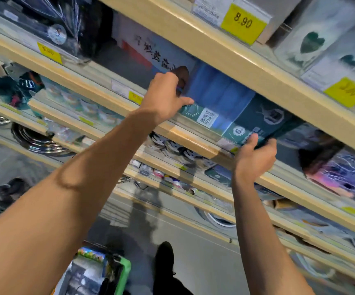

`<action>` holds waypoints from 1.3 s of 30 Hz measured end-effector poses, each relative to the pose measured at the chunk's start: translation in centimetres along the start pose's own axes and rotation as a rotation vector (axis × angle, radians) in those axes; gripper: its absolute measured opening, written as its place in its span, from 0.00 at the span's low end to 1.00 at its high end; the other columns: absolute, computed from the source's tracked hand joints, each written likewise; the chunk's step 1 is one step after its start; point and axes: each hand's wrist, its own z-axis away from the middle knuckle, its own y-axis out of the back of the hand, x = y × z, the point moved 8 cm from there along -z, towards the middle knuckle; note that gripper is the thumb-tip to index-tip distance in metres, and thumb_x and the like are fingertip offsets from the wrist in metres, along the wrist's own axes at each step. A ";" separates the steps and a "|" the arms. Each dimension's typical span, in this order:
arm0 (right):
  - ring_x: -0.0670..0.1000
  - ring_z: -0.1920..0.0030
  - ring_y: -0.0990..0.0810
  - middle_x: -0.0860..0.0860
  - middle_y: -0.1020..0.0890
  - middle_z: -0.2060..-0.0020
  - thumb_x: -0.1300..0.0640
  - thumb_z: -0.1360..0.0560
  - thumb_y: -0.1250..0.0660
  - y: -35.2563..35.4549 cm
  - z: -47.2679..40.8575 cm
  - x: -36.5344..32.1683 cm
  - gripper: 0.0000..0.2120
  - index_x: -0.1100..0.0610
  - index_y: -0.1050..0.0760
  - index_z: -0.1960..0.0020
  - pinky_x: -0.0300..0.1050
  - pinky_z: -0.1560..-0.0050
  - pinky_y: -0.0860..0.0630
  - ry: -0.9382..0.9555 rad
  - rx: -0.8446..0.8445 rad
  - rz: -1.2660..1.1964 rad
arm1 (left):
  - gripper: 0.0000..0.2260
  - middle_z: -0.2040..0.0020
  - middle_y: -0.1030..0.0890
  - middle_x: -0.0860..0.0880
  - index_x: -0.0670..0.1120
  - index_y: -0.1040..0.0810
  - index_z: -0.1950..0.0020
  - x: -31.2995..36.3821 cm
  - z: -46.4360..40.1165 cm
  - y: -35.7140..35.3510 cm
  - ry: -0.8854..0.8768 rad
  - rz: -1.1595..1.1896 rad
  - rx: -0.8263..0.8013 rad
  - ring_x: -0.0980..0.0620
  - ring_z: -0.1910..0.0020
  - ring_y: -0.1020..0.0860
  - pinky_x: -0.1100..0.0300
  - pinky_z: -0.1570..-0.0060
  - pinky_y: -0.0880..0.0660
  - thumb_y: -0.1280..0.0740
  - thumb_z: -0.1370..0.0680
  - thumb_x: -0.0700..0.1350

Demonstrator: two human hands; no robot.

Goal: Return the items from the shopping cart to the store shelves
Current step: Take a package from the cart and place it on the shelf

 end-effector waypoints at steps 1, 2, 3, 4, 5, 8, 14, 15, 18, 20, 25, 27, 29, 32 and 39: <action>0.61 0.49 0.21 0.60 0.17 0.51 0.54 0.20 0.37 0.4 -0.6 0.4 0.12 0.64 0.25 0.47 0.48 0.51 0.30 -0.016 0.010 0.033 | 0.20 0.54 0.16 0.43 0.42 0.23 0.47 1.0 0.2 -0.7 -0.031 0.004 -0.011 0.44 0.54 0.18 0.49 0.51 0.20 0.22 0.29 0.52; 0.62 0.49 0.21 0.61 0.18 0.50 0.54 0.20 0.37 0.9 -1.2 0.8 0.12 0.64 0.24 0.47 0.49 0.51 0.30 -0.020 0.023 0.075 | 0.19 0.52 0.17 0.44 0.43 0.25 0.45 1.9 0.3 -1.4 -0.062 0.006 -0.027 0.43 0.52 0.18 0.48 0.50 0.20 0.23 0.28 0.50; 0.62 0.48 0.21 0.61 0.17 0.50 0.53 0.20 0.36 1.3 -1.8 1.2 0.13 0.64 0.23 0.47 0.50 0.50 0.29 -0.018 0.035 0.115 | 0.18 0.50 0.17 0.44 0.44 0.26 0.43 2.8 0.4 -2.1 -0.095 0.009 -0.050 0.43 0.50 0.19 0.48 0.49 0.21 0.24 0.27 0.49; 0.62 0.48 0.21 0.61 0.17 0.50 0.53 0.21 0.36 1.8 -2.5 1.6 0.13 0.63 0.22 0.47 0.51 0.49 0.28 -0.016 0.051 0.144 | 0.18 0.49 0.17 0.44 0.45 0.27 0.42 3.6 0.4 -2.9 -0.118 0.014 -0.073 0.43 0.50 0.19 0.48 0.48 0.21 0.25 0.26 0.48; 0.63 0.49 0.20 0.60 0.17 0.51 0.52 0.21 0.36 2.2 -3.1 1.9 0.14 0.62 0.21 0.47 0.52 0.48 0.27 -0.011 0.064 0.162 | 0.17 0.49 0.18 0.44 0.46 0.27 0.42 4.2 0.5 -3.6 -0.128 0.018 -0.089 0.43 0.50 0.19 0.49 0.49 0.20 0.25 0.26 0.48; 0.62 0.50 0.19 0.58 0.15 0.53 0.48 0.22 0.37 2.6 -4.3 2.8 0.16 0.61 0.20 0.48 0.56 0.47 0.23 -0.024 0.035 0.189 | 0.17 0.48 0.18 0.42 0.46 0.29 0.41 5.0 0.4 -4.9 -0.119 -0.068 -0.108 0.40 0.50 0.19 0.50 0.51 0.21 0.28 0.24 0.52; 0.57 0.48 0.23 0.56 0.22 0.48 0.49 0.26 0.29 3.5 -4.0 3.3 0.18 0.63 0.24 0.45 0.50 0.44 0.26 -0.022 0.055 0.133 | 0.19 0.59 0.19 0.47 0.45 0.26 0.54 3.1 1.6 -3.5 -0.011 -0.106 -0.017 0.45 0.57 0.20 0.51 0.56 0.22 0.27 0.27 0.60; 0.53 0.49 0.25 0.54 0.26 0.48 0.52 0.27 0.27 4.2 -3.2 3.0 0.19 0.62 0.26 0.42 0.45 0.46 0.28 -0.013 0.123 0.055 | 0.19 0.61 0.21 0.49 0.45 0.27 0.56 2.5 2.1 -3.0 -0.012 -0.071 -0.001 0.46 0.59 0.21 0.52 0.57 0.23 0.26 0.27 0.59; 0.50 0.55 0.29 0.51 0.30 0.53 0.58 0.29 0.27 5.0 1.3 0.2 0.17 0.61 0.27 0.44 0.39 0.52 0.29 0.157 0.194 -0.172 | 0.17 0.58 0.19 0.49 0.44 0.23 0.51 0.8 3.9 -0.5 -0.042 0.080 0.068 0.52 0.60 0.22 0.51 0.54 0.21 0.24 0.27 0.54; 0.49 0.58 0.30 0.51 0.30 0.55 0.60 0.28 0.28 3.6 4.7 -1.7 0.12 0.61 0.26 0.48 0.42 0.55 0.29 0.236 0.093 -0.278 | 0.13 0.58 0.19 0.50 0.44 0.21 0.51 0.0 5.0 0.9 -0.066 0.130 0.099 0.53 0.60 0.21 0.53 0.53 0.21 0.24 0.27 0.51; 0.48 0.62 0.29 0.54 0.26 0.61 0.63 0.26 0.29 -1.0 15.3 -7.2 0.04 0.62 0.24 0.55 0.37 0.59 0.31 0.392 -0.220 -0.428 | 0.08 0.60 0.19 0.52 0.44 0.20 0.54 -3.1 9.2 5.7 -0.137 0.117 0.171 0.55 0.60 0.20 0.53 0.54 0.21 0.27 0.26 0.48; 0.46 0.63 0.29 0.56 0.23 0.61 0.64 0.25 0.30 -2.8 21.0 -9.0 0.03 0.63 0.24 0.56 0.35 0.61 0.32 0.459 -0.389 -0.470 | 0.07 0.60 0.18 0.52 0.44 0.20 0.54 -6.7 12.8 8.5 -0.081 0.116 0.206 0.56 0.60 0.20 0.55 0.55 0.22 0.28 0.26 0.46; 0.47 0.65 0.27 0.55 0.21 0.62 0.63 0.25 0.34 -4.5 25.7 -9.7 0.03 0.60 0.24 0.58 0.37 0.62 0.31 0.472 -0.557 -0.475 | 0.06 0.61 0.19 0.52 0.44 0.20 0.54 -10.3 16.5 10.6 0.001 0.117 0.237 0.57 0.61 0.21 0.59 0.56 0.23 0.28 0.26 0.45; 0.45 0.69 0.29 0.52 0.21 0.65 0.62 0.26 0.35 -6.4 35.0 -10.1 0.05 0.54 0.25 0.59 0.39 0.65 0.32 0.466 -0.837 -0.481 | 0.05 0.64 0.22 0.56 0.45 0.20 0.54 -17.4 25.1 14.7 0.189 0.117 0.318 0.60 0.66 0.25 0.62 0.62 0.28 0.28 0.26 0.45; 0.46 0.67 0.21 0.47 0.19 0.67 0.59 0.24 0.32 -8.3 51.0 -6.1 0.04 0.54 0.21 0.58 0.41 0.66 0.26 0.650 -1.444 -0.254 | 0.04 0.64 0.22 0.56 0.50 0.22 0.59 -31.1 43.8 19.8 0.647 0.214 0.604 0.58 0.65 0.25 0.62 0.59 0.26 0.32 0.24 0.43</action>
